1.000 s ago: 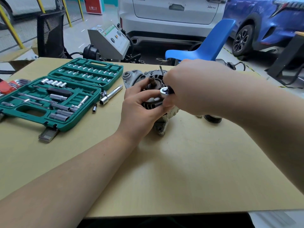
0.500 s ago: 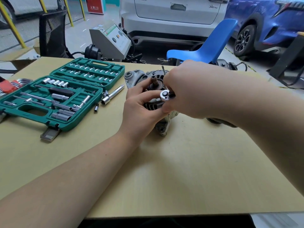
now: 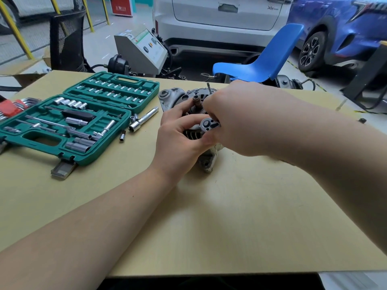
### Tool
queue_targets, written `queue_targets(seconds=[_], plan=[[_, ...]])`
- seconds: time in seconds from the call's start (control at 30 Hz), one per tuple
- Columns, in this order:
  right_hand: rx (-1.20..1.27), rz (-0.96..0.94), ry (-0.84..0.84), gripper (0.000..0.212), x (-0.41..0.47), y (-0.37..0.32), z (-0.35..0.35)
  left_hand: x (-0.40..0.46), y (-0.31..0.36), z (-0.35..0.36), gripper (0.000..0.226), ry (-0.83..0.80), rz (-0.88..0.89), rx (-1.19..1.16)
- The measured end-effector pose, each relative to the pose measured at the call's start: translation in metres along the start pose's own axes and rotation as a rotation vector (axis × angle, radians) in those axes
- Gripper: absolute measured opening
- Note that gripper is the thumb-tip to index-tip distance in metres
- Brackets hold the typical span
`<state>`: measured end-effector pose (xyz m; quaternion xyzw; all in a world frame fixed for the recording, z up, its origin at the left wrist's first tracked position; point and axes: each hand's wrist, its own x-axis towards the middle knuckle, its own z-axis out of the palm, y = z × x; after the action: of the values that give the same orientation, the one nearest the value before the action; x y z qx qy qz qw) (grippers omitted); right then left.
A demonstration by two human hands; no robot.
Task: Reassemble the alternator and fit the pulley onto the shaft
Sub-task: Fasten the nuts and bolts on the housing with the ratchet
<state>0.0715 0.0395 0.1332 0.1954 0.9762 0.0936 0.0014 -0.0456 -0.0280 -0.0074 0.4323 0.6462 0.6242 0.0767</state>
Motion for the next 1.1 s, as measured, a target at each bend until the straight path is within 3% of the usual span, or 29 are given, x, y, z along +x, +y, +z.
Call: queue_targets(seconds=[0.3,0.7,0.87,1.1], plan=[[-0.057,0.023,0.021,0.045,0.002,0.009,-0.003,0.001,-0.004,0.004,0.023,0.049,0.009,0.006],[-0.071,-0.045,0.035,0.041,0.004,0.014,-0.004,0.000,-0.004,0.004,0.034,0.033,-0.007,0.019],[-0.090,-0.025,0.024,0.038,0.002,0.019,-0.004,0.000,-0.003,0.005,0.029,0.047,-0.013,0.008],[-0.216,-0.233,-0.010,0.029,0.016,0.024,-0.010,0.002,-0.005,0.004,0.029,0.027,0.013,-0.012]])
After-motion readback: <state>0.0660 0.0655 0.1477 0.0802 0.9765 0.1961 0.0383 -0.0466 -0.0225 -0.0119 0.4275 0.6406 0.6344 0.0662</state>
